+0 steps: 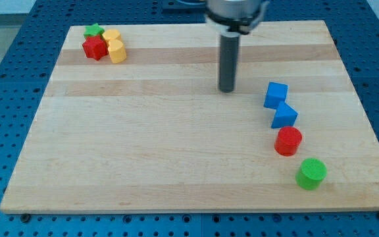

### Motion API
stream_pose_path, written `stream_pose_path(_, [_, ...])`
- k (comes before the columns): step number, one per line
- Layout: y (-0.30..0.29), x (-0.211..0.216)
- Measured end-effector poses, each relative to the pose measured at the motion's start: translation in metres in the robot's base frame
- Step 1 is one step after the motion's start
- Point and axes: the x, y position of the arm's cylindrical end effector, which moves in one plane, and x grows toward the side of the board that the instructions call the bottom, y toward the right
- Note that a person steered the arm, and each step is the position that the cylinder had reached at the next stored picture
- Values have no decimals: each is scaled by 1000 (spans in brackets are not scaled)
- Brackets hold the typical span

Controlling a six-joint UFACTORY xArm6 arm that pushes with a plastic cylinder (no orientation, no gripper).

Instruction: Point your arm to the blue cube

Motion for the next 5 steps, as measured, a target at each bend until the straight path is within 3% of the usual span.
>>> stream_pose_path(1, [56,-20])
stream_pose_path(2, [66,-19])
stream_pose_path(3, [117,26])
stream_pose_path(5, [111,34])
